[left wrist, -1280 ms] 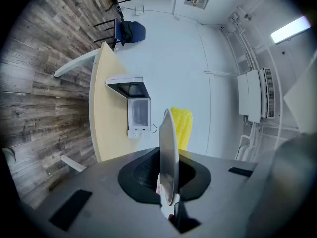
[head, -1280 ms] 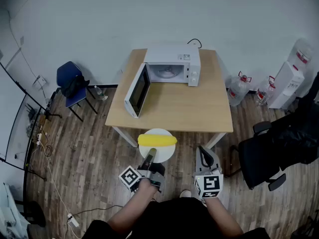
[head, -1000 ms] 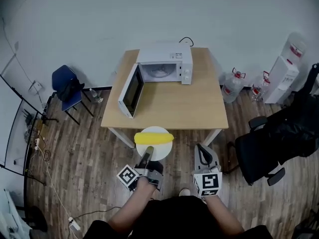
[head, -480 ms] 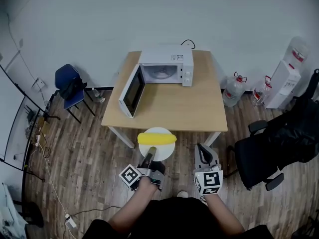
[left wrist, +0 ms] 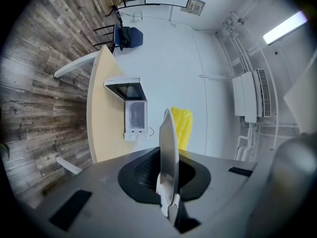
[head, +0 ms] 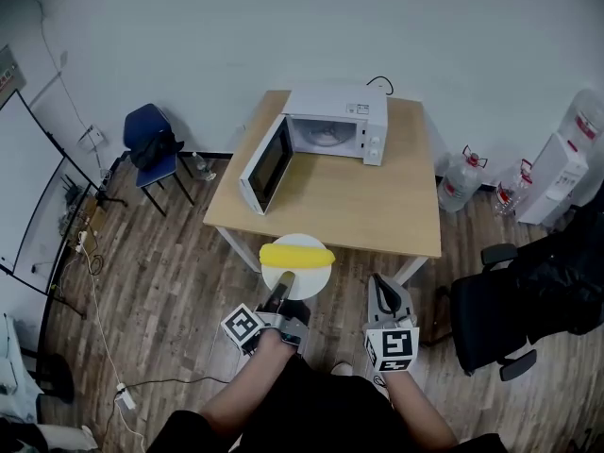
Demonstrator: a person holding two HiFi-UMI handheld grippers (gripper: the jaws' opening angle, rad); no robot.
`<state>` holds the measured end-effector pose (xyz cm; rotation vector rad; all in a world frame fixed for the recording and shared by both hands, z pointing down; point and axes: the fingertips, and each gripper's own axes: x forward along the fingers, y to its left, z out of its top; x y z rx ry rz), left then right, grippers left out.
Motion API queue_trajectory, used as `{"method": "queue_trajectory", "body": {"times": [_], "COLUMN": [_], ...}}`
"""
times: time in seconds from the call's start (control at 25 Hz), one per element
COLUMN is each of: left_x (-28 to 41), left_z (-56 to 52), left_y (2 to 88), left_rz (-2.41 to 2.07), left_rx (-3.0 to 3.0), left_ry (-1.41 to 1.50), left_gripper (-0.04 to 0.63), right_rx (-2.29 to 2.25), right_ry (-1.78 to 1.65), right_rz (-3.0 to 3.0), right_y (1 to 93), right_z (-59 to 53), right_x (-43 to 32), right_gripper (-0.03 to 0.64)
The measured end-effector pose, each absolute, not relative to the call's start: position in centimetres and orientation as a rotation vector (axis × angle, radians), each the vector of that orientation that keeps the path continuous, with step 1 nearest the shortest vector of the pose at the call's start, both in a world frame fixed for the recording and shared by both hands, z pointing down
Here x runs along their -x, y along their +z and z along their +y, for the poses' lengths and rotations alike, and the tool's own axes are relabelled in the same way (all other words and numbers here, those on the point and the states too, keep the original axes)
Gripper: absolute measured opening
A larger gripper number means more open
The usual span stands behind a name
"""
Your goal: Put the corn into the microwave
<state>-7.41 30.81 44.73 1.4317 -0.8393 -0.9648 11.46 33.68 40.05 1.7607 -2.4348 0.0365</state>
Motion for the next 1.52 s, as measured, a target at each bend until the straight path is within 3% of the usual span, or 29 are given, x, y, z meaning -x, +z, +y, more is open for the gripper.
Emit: {"method": "queue_trajectory", "body": {"times": [0.52, 1.52], "left_x": [8.9, 7.0], "left_z": [26.9, 7.0], "left_y": [46.5, 48.8], "left_rz": [-0.847, -0.692], "left_rx": [-1.386, -1.385], "left_ry": [-0.947, -0.811], "left_gripper": [0.017, 0.018], "right_rx": [-1.756, -1.843], "right_ry": [0.115, 0.237], "right_rz": [-2.392, -2.209], "right_y": [42.3, 42.8], "right_z": [30.6, 11.5], "right_x": [-10.8, -10.2], "right_gripper": [0.06, 0.059]}}
